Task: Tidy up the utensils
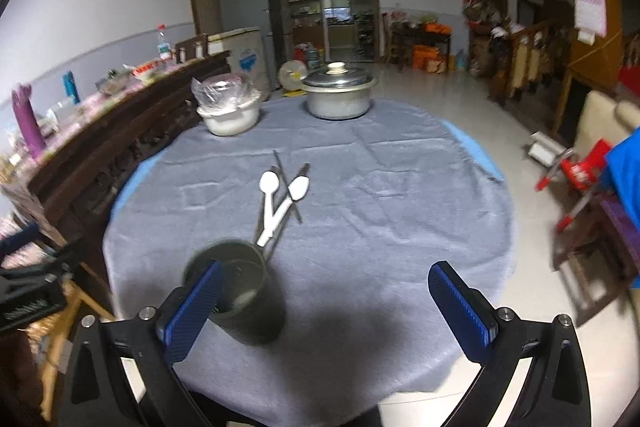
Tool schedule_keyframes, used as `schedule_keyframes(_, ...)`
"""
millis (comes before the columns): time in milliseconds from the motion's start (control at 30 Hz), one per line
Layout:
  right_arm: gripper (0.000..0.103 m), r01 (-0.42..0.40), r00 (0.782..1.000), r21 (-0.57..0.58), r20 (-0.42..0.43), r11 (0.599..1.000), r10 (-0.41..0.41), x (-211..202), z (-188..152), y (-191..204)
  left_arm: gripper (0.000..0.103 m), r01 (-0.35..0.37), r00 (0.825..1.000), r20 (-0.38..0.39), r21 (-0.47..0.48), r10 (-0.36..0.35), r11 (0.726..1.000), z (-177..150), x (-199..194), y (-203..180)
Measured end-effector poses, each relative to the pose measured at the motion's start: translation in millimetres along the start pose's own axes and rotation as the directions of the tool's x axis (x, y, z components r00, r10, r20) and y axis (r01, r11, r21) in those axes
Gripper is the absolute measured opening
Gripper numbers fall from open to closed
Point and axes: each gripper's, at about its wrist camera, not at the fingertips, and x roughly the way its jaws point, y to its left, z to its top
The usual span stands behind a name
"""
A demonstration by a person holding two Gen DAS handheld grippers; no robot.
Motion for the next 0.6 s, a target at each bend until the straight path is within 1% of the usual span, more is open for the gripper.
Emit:
schedule_keyframes(67,0.103,-0.074,0.997,0.04,-0.015,0.996,0.075,14,14,-15,0.103,0.038,0.998,-0.041,-0.017,-0.039,0.999,10,16,6)
schedule_keyframes(100,0.103,-0.096,0.995,0.046,-0.02,0.994,0.097,21,19,-19,0.103,0.052,0.997,-0.064,-0.036,-0.054,0.998,16,26,12)
schedule_keyframes(200,0.103,-0.162,0.984,0.052,-0.067,0.985,0.166,57,46,-30,0.103,0.062,0.993,-0.1,-0.072,-0.069,0.995,29,49,22)
schedule_keyframes(300,0.096,-0.214,0.966,0.022,-0.147,0.977,0.215,104,72,-28,0.103,0.045,0.989,-0.134,-0.086,-0.057,0.995,45,80,29)
schedule_keyframes(333,0.09,-0.227,0.959,0.011,-0.174,0.974,0.225,119,79,-26,0.103,0.047,0.988,-0.143,-0.085,-0.059,0.995,49,90,29)
schedule_keyframes(367,0.085,-0.245,0.947,0.002,-0.213,0.969,0.24,140,90,-21,0.103,0.045,0.986,-0.155,-0.084,-0.058,0.995,51,97,30)
schedule_keyframes(400,0.082,-0.254,0.94,-0.003,-0.238,0.967,0.246,155,97,-19,0.103,0.048,0.983,-0.174,-0.087,-0.062,0.995,55,107,30)
schedule_keyframes(433,0.077,-0.266,0.93,-0.01,-0.264,0.964,0.254,173,106,-13,0.103,0.063,0.979,-0.186,-0.093,-0.079,0.994,58,117,31)
schedule_keyframes(500,0.074,-0.314,0.902,-0.016,-0.316,0.949,0.293,209,124,-1,0.103,0.079,0.973,-0.207,-0.095,-0.098,0.992,62,130,31)
schedule_keyframes(533,0.073,-0.328,0.893,-0.015,-0.332,0.945,0.305,219,128,2,0.102,0.088,0.97,-0.218,-0.096,-0.107,0.992,64,137,32)
schedule_keyframes(567,0.072,-0.343,0.876,-0.018,-0.368,0.939,0.313,239,136,10,0.1,0.097,0.968,-0.224,-0.097,-0.116,0.991,65,142,33)
schedule_keyframes(600,0.07,-0.341,0.868,-0.021,-0.392,0.94,0.306,259,144,17,0.093,0.105,0.966,-0.229,-0.095,-0.124,0.99,66,148,33)
